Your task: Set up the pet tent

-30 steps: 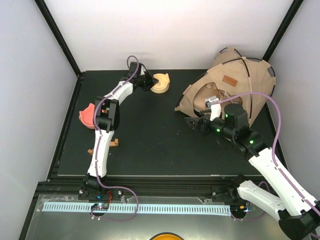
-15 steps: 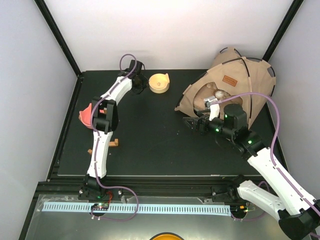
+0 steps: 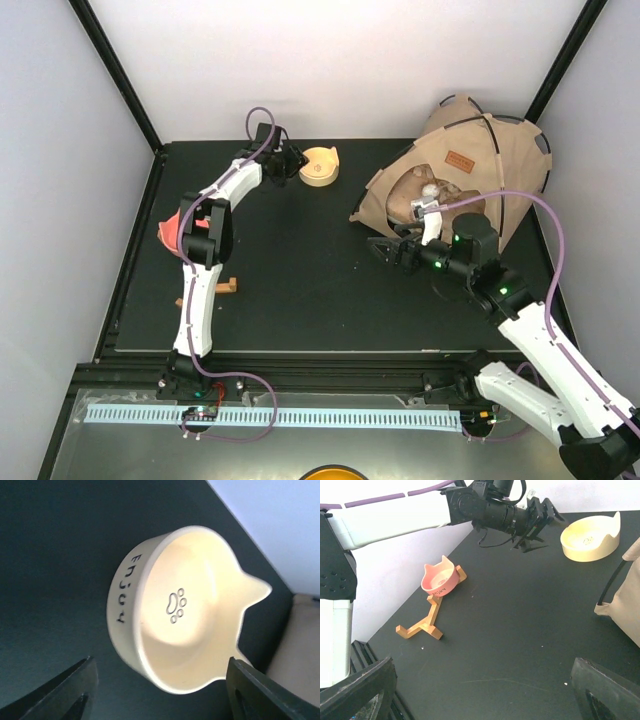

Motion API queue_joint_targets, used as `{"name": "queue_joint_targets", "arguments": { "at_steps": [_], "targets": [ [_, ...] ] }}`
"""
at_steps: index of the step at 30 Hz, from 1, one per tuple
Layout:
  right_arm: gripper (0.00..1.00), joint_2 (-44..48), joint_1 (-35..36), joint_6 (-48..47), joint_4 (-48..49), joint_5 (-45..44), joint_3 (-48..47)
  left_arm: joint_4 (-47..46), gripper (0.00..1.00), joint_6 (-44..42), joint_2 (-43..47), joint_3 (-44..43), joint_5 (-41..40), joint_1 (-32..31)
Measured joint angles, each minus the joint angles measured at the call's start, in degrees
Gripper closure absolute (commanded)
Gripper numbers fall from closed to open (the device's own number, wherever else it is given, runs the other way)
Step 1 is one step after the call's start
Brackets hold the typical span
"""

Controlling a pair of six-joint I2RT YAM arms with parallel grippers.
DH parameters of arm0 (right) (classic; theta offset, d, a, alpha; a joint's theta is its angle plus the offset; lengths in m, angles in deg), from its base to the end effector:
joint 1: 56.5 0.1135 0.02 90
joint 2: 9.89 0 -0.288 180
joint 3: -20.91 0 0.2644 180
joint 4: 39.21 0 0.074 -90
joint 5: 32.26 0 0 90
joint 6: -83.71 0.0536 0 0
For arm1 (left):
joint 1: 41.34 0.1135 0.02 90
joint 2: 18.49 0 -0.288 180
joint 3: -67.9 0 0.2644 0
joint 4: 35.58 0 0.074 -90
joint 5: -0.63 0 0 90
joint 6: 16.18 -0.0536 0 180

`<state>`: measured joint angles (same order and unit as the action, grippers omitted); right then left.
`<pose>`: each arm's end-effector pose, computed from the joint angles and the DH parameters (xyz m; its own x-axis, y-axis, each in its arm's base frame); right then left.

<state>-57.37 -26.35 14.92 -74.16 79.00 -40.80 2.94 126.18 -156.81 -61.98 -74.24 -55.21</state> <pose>0.1611 0.1160 0.3469 -0.5607 0.0643 -0.8255 -0.5991 0.6568 0.4580 0.5621 -0.1532 0.1743 -0.7535 -0.6013 -0.2657 -0.3149 0.6850 -0.6570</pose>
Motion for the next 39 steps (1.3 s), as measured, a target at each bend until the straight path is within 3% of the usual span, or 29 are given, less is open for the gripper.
{"name": "queue_joint_targets", "arguments": {
  "at_steps": [5, 9, 11, 12, 21, 31, 39],
  "targets": [
    [0.02, 1.18, 0.0, 0.13, -0.09, -0.04, 0.0, -0.9, 0.33, 2.25, -0.61, -2.12, 0.87, 0.04],
    [0.02, 1.46, 0.0, 0.13, -0.17, -0.04, 0.0, 3.41, 0.34, 2.38, -5.31, -13.2, 0.35, 0.04],
    [0.02, 1.46, 0.0, 0.17, -0.17, -0.04, 0.0, 5.33, 0.46, 1.75, -7.06, -17.0, -1.31, -0.15],
    [0.02, 1.46, 0.0, 0.2, -0.13, -0.02, 0.0, 6.12, 0.48, 1.33, -7.45, -17.7, -2.45, -0.26],
    [0.02, 1.46, 0.0, 1.07, 0.02, 0.81, 0.0, 13.4, 0.39, -1.9, -12.35, -22.95, -5.27, -0.87],
    [0.02, 1.84, 0.0, 2.08, 0.46, 2.19, 0.22, 20.5, 0.42, -9.75, -12.61, -23.41, -2.6, -0.15],
    [0.02, 2.29, 0.0, 3.41, 1.38, 3.54, 0.39, 23.19, 0.52, -16.79, -15.43, -27.39, -0.76, 0.28]
  ]
}}
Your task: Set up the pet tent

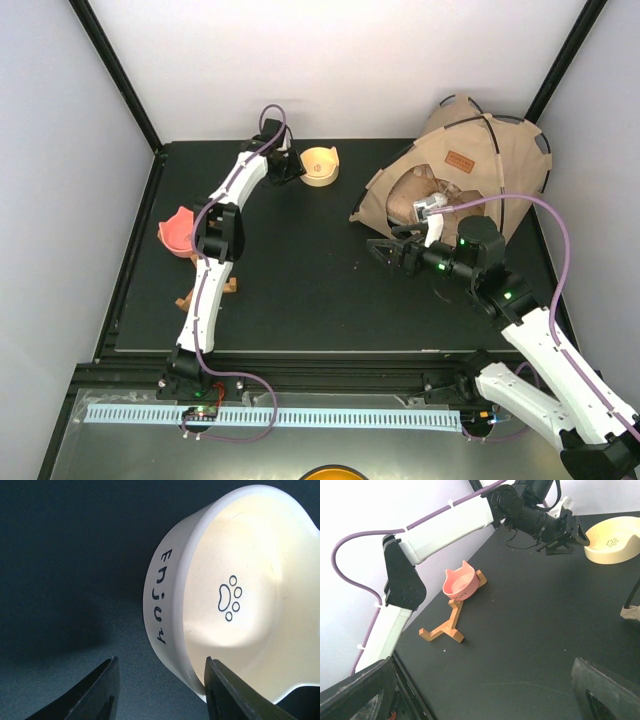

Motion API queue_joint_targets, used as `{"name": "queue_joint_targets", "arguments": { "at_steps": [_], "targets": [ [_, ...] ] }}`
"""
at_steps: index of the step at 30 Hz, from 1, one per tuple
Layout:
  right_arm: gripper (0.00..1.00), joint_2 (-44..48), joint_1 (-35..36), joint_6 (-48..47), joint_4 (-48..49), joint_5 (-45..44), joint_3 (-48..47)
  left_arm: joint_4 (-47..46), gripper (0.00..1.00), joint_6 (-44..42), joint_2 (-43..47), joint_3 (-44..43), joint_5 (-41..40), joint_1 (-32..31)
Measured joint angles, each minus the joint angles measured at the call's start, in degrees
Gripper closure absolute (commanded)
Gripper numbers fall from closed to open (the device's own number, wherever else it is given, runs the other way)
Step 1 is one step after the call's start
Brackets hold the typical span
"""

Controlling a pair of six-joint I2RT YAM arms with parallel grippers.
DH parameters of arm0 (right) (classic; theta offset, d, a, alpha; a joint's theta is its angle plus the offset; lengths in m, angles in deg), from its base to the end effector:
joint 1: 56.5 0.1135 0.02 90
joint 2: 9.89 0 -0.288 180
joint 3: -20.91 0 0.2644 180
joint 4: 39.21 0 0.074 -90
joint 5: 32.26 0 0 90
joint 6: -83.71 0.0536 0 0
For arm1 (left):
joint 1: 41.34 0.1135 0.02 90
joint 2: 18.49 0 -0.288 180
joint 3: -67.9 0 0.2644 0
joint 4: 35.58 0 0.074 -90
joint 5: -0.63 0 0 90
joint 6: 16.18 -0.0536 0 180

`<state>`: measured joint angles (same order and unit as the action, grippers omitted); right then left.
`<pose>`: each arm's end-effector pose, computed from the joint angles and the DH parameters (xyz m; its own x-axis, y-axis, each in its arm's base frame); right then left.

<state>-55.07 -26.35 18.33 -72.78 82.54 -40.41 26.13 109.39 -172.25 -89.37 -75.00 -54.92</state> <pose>0.1513 0.1139 0.3545 -0.5696 0.1065 -0.8150 -0.6212 0.5936 0.5117 0.5884 -0.1558 0.1500 -0.8782 -0.3676 -0.3059 -0.1921 0.8570 -0.4781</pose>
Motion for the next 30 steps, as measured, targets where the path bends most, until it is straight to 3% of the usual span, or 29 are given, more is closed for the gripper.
{"name": "queue_joint_targets", "arguments": {
  "at_steps": [3, 13, 16, 19, 22, 30],
  "targets": [
    [0.02, 0.0, 0.0, 0.44, 0.11, 0.31, 0.04, -0.59, 0.34, -1.51, 0.92, 1.62, -0.59, -0.02],
    [0.02, 1.05, 0.0, 1.44, 0.35, 1.25, 0.15, -3.17, 0.46, 4.94, 1.07, 3.41, -0.35, 0.0],
    [0.02, 1.81, 0.0, 1.51, 0.33, 1.29, 0.15, -2.62, 0.59, 5.77, 0.07, 1.77, -0.42, 0.0],
    [0.02, 2.89, 0.0, 1.68, 0.35, 1.29, 0.17, -4.66, 0.83, 5.42, 1.09, 4.39, -0.15, -0.04],
    [0.02, 3.5, 0.0, 1.79, 0.52, 1.29, 0.46, -7.28, 0.98, 5.18, 3.74, 8.83, -0.44, -0.17],
    [0.03, 3.21, 0.02, 2.32, 0.63, 1.36, 0.76, -5.84, 0.98, 3.39, 10.1, 18.38, -1.73, 0.37]
  ]
}}
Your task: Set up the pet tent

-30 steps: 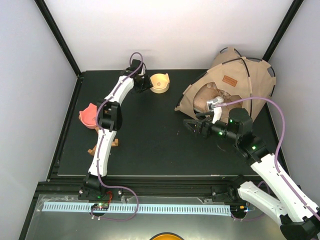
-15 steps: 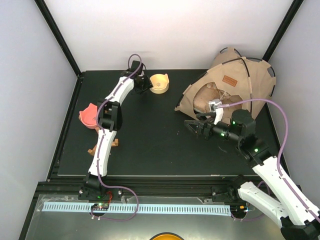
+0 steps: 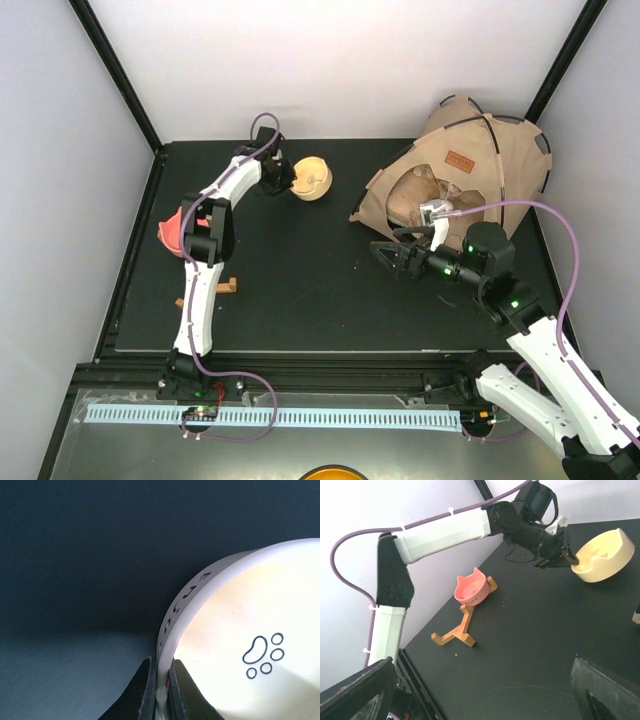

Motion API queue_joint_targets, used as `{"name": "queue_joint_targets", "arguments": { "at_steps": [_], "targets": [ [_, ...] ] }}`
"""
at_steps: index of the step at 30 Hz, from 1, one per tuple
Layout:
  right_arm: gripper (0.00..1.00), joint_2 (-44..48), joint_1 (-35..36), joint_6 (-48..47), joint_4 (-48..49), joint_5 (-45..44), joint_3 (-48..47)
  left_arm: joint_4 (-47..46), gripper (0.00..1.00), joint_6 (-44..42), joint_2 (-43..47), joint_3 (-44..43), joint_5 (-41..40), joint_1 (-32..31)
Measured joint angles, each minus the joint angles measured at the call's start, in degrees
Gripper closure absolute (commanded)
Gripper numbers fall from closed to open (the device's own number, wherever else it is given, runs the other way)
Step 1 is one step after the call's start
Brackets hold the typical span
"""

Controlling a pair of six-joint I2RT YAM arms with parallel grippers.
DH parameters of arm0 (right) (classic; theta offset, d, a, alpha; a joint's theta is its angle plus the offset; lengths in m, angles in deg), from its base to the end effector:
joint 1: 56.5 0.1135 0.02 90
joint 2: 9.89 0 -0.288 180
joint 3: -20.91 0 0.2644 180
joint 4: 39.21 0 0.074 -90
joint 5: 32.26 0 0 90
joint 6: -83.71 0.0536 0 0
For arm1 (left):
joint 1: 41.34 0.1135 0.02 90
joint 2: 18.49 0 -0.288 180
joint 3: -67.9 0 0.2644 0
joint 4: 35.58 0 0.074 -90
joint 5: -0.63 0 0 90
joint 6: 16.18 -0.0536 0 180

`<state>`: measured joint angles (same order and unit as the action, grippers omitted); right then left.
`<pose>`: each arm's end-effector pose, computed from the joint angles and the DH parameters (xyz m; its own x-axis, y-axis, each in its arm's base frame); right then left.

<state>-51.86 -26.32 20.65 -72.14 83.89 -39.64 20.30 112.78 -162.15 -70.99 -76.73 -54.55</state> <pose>0.1392 0.1083 0.3601 -0.5627 0.1432 -0.8142 -0.6343 0.5569 0.5363 0.5594 -0.1434 0.1521 -0.8657 -0.4270 -0.2612 -0.2790 0.8448 -0.4565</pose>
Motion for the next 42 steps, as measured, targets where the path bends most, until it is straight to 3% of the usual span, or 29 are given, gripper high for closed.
{"name": "queue_joint_targets", "arguments": {
  "at_steps": [6, 12, 26, 34, 42],
  "targets": [
    [0.03, 0.63, 0.0, 0.02, -0.07, 0.04, 0.35, 0.42, 0.99, -1.55, 12.85, 18.58, -7.76, 0.74],
    [0.03, 0.02, 0.0, -0.17, -0.98, 0.11, 0.98, 3.82, 0.99, -2.99, 24.55, 31.52, -15.98, 1.22],
    [0.03, -0.22, 0.0, -0.87, -1.84, 1.22, 4.52, 1.62, 0.98, -2.21, 62.77, 67.04, -18.18, 1.81],
    [0.03, -0.57, 0.02, -0.9, -0.31, 2.75, 5.97, 1.25, 0.98, 3.65, 82.84, 81.4, -18.8, 14.99],
    [0.03, -0.24, 0.02, -1.09, 0.15, 3.04, 5.97, -0.42, 0.98, 7.43, 87.03, 90.23, -16.83, 24.22]
  ]
}}
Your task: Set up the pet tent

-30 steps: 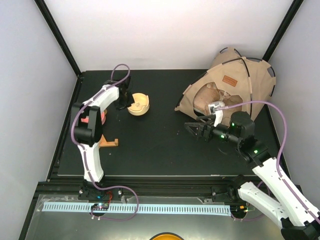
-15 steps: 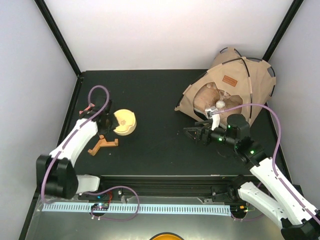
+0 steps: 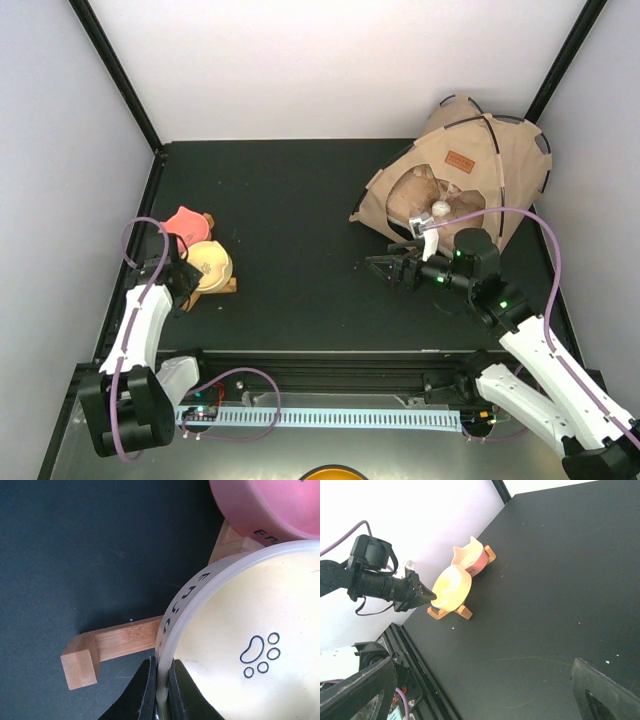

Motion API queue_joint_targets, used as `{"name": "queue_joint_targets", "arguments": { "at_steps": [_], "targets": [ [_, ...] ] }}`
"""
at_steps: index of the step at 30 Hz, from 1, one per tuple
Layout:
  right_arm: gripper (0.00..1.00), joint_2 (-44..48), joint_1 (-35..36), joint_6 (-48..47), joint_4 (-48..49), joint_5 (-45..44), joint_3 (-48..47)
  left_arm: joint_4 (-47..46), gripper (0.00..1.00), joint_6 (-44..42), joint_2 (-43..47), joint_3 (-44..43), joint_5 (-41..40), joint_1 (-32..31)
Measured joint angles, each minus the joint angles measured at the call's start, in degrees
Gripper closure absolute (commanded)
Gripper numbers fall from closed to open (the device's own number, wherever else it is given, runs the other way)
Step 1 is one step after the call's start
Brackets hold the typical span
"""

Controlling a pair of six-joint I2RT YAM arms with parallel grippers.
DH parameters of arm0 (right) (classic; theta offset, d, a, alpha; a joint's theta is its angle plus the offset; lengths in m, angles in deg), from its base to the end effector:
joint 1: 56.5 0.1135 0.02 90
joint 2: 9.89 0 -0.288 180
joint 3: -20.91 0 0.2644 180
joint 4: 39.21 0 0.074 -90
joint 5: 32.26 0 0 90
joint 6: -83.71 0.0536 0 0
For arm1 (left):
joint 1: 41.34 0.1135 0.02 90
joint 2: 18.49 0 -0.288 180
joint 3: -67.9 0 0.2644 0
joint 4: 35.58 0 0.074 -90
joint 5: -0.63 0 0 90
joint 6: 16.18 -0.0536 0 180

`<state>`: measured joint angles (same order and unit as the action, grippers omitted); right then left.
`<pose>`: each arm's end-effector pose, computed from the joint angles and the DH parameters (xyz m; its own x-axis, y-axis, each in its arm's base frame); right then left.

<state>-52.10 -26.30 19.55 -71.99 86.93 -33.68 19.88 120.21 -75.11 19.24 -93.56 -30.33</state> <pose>0.1408 0.1122 0.3216 -0.6347 0.0708 -0.7695 -0.6195 0.5486 0.5615 0.1764 0.0383 0.2034 -0.4443 -0.8221 -0.3559 -0.7891 0.5473 -0.2789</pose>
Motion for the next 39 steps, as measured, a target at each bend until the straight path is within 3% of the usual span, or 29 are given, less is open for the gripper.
{"name": "queue_joint_targets", "arguments": {
  "at_steps": [11, 12, 13, 14, 17, 21, 22, 29, 34, 39],
  "targets": [
    [0.03, 0.76, 0.0, 0.0, 0.33, 0.0, 0.26, 0.59, 0.97, 3.32, -2.54, 0.68, 2.89, 2.91],
    [0.03, 0.76, 0.0, 0.0, 0.33, 0.0, 0.28, 0.61, 0.91, 3.69, -2.29, 0.76, 2.71, 2.93],
    [0.03, 0.76, 0.0, 0.0, 0.37, 0.0, 0.33, 0.68, 0.79, 4.09, -1.9, 1.01, 2.47, 2.93],
    [0.03, 0.76, 0.0, -0.02, 0.37, 0.0, 0.39, 0.7, 0.6, 4.48, -1.38, 1.42, 2.23, 2.93],
    [0.02, 0.74, 0.0, -0.26, 0.22, -0.24, 0.48, 0.61, 0.51, 5.14, 0.39, 2.03, 2.27, 2.93],
    [0.0, 0.72, 0.0, -1.97, -2.38, -3.69, -0.26, 1.33, 0.05, 4.2, 1.92, 1.01, 1.66, 2.99],
    [0.0, 0.7, 0.0, -2.43, -3.21, -4.98, -0.7, 1.73, 0.02, 3.67, 2.34, 0.26, 1.4, 3.06],
    [0.0, -1.16, 0.0, -6.82, -11.76, -22.51, -14.25, 0.66, 0.01, -2.47, 8.22, -5.46, 1.64, 3.17],
    [0.0, -5.68, -0.74, -9.27, -15.21, -40.06, -26.99, -1.31, 0.04, -6.51, 10.03, -5.31, 2.6, 3.19],
    [0.0, -11.43, -11.23, -10.14, -16.17, -46.97, -33.29, -3.87, 0.06, -14.62, 8.15, -5.29, 12.46, 2.67]
  ]
}}
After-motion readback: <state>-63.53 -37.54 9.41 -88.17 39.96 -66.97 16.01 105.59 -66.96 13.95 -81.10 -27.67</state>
